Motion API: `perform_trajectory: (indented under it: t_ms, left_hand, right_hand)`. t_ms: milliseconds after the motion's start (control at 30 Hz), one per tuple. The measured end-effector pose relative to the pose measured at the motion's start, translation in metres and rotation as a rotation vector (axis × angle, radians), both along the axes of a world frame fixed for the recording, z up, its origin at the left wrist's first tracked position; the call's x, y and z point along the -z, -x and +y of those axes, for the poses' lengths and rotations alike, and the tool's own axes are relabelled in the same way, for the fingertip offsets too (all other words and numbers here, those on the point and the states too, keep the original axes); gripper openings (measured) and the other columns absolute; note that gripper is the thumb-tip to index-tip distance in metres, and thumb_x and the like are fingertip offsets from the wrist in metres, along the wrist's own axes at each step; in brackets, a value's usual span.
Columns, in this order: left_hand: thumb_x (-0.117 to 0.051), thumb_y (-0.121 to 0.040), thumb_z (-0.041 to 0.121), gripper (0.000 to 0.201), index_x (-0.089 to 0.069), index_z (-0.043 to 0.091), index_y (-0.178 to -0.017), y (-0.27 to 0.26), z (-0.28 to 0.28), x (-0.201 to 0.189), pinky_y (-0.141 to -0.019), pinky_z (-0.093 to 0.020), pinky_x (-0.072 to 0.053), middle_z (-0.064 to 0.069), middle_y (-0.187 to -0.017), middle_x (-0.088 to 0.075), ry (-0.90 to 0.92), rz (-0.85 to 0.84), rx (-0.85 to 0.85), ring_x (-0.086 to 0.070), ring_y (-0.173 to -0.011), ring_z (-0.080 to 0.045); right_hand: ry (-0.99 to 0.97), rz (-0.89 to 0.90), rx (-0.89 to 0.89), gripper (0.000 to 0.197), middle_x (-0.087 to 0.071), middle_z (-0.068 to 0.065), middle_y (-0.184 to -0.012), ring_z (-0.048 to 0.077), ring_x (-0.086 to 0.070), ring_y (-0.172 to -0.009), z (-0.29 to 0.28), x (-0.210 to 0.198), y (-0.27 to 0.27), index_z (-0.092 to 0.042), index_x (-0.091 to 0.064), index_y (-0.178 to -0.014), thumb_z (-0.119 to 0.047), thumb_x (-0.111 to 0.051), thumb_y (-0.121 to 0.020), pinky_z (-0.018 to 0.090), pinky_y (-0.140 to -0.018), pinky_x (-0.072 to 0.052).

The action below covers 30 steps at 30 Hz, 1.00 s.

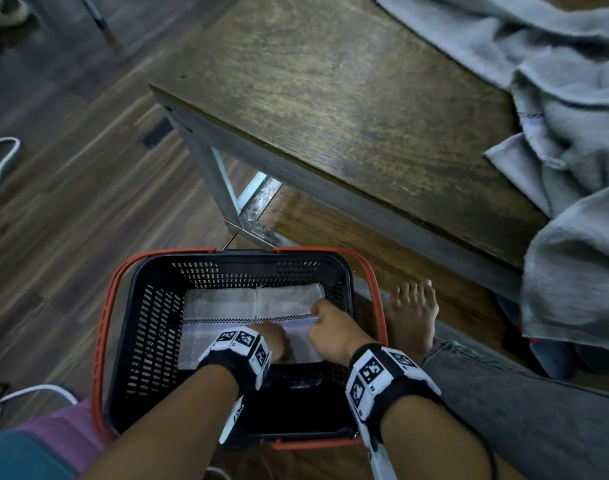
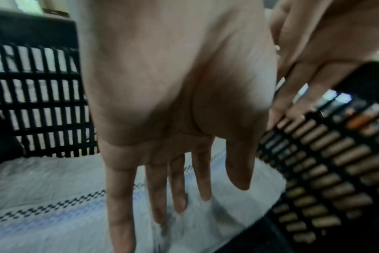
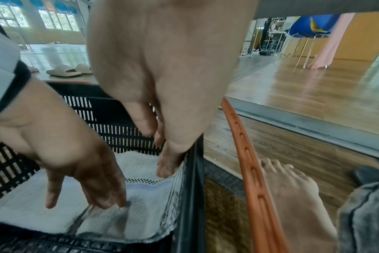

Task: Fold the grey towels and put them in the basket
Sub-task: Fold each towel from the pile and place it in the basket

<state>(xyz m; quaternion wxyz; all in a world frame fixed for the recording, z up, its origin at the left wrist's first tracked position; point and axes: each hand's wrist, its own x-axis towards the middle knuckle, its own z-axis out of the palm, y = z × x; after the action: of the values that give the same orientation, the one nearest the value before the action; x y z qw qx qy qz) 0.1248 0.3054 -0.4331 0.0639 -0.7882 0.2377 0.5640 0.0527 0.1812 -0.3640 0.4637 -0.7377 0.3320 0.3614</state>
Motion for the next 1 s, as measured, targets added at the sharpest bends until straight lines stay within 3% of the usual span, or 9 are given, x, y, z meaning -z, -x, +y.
perform_trajectory:
  t_ms: [100,200,333,433,567,633,700,800,1000]
  left_hand:
    - [-0.054,-0.098,0.031,0.030,-0.066,0.009,-0.114,-0.007,-0.004,-0.020,-0.088,-0.030,-0.049,-0.006,-0.117,-0.066,0.010,-0.055,-0.012,-0.065,-0.109,-0.025]
    - [-0.050,-0.097,0.034,0.037,-0.062,0.013,-0.126,-0.019,0.001,-0.057,-0.093,-0.031,-0.047,-0.006,-0.130,-0.061,0.137,-0.049,-0.074,-0.059,-0.114,-0.022]
    - [-0.047,-0.100,0.032,0.035,-0.065,0.009,-0.118,-0.032,0.004,-0.117,-0.085,-0.028,-0.041,-0.010,-0.124,-0.064,0.199,-0.107,-0.037,-0.052,-0.096,-0.017]
    - [-0.048,-0.100,0.032,0.017,-0.058,0.020,-0.092,-0.038,-0.003,-0.175,-0.075,-0.023,-0.042,-0.004,-0.101,-0.060,0.325,-0.219,-0.044,-0.052,-0.087,-0.014]
    - [-0.044,-0.103,0.021,0.021,-0.061,0.010,-0.109,-0.043,-0.023,-0.261,-0.074,-0.024,-0.052,-0.002,-0.095,-0.066,0.665,-0.283,-0.080,-0.064,-0.090,-0.024]
    - [-0.053,-0.098,0.028,0.022,-0.066,0.010,-0.097,-0.042,-0.037,-0.302,-0.069,-0.024,-0.050,0.004,-0.082,-0.067,0.826,-0.338,-0.109,-0.067,-0.082,-0.023]
    - [-0.056,-0.094,0.035,0.019,-0.069,0.022,-0.091,-0.039,-0.056,-0.337,-0.074,-0.036,-0.058,0.004,-0.086,-0.073,0.952,-0.388,-0.131,-0.070,-0.075,-0.015]
    - [-0.057,-0.093,0.034,0.022,-0.070,0.018,-0.085,-0.027,-0.097,-0.386,-0.077,-0.045,-0.058,-0.001,-0.083,-0.074,1.100,-0.438,-0.057,-0.069,-0.068,-0.018]
    - [-0.054,-0.095,0.042,0.026,-0.069,0.021,-0.095,0.014,-0.192,-0.454,-0.063,-0.027,-0.055,0.005,-0.089,-0.073,1.021,-0.437,0.241,-0.072,-0.073,-0.016]
  right_hand:
    - [-0.005,-0.028,-0.037,0.050,-0.053,0.022,-0.132,0.025,-0.050,-0.103,-0.002,-0.015,-0.003,-0.007,-0.040,-0.147,-0.006,-0.037,-0.097,0.033,-0.084,-0.040]
    - [-0.021,-0.057,-0.124,0.037,-0.059,0.023,-0.121,0.033,-0.057,-0.100,0.001,-0.044,-0.012,0.002,-0.053,-0.134,-0.005,-0.038,-0.101,0.038,-0.083,-0.046]
    - [0.052,-0.192,-0.250,0.022,-0.062,0.014,-0.097,0.025,-0.053,-0.079,0.004,-0.109,-0.032,-0.003,-0.063,-0.108,-0.013,-0.046,-0.099,0.035,-0.070,-0.043]
    - [0.177,-0.307,-0.365,0.028,-0.067,0.010,-0.106,0.027,-0.063,-0.093,0.000,-0.173,-0.040,-0.007,-0.066,-0.110,-0.028,-0.050,-0.101,0.035,-0.080,-0.049]
    - [0.364,-0.535,-0.470,0.029,-0.069,0.003,-0.106,0.022,-0.064,-0.098,-0.024,-0.273,-0.033,-0.014,-0.070,-0.108,-0.037,-0.053,-0.101,0.040,-0.093,-0.052]
    - [0.420,-0.674,-0.423,0.032,-0.067,0.000,-0.105,0.018,-0.060,-0.090,-0.042,-0.322,-0.020,-0.013,-0.069,-0.110,-0.038,-0.050,-0.104,0.036,-0.089,-0.049]
    - [0.457,-0.817,-0.312,0.032,-0.072,0.000,-0.106,0.018,-0.065,-0.085,-0.066,-0.363,-0.004,-0.011,-0.069,-0.107,-0.037,-0.051,-0.104,0.034,-0.085,-0.050]
    - [0.544,-0.936,-0.172,0.030,-0.077,-0.004,-0.091,0.016,-0.073,-0.079,-0.109,-0.400,0.031,-0.015,-0.071,-0.099,-0.038,-0.053,-0.102,0.032,-0.075,-0.054]
    - [0.660,-0.920,0.214,0.022,-0.077,-0.006,-0.077,0.010,-0.072,-0.062,-0.205,-0.379,0.119,-0.016,-0.073,-0.086,-0.029,-0.059,-0.097,0.028,-0.054,-0.051]
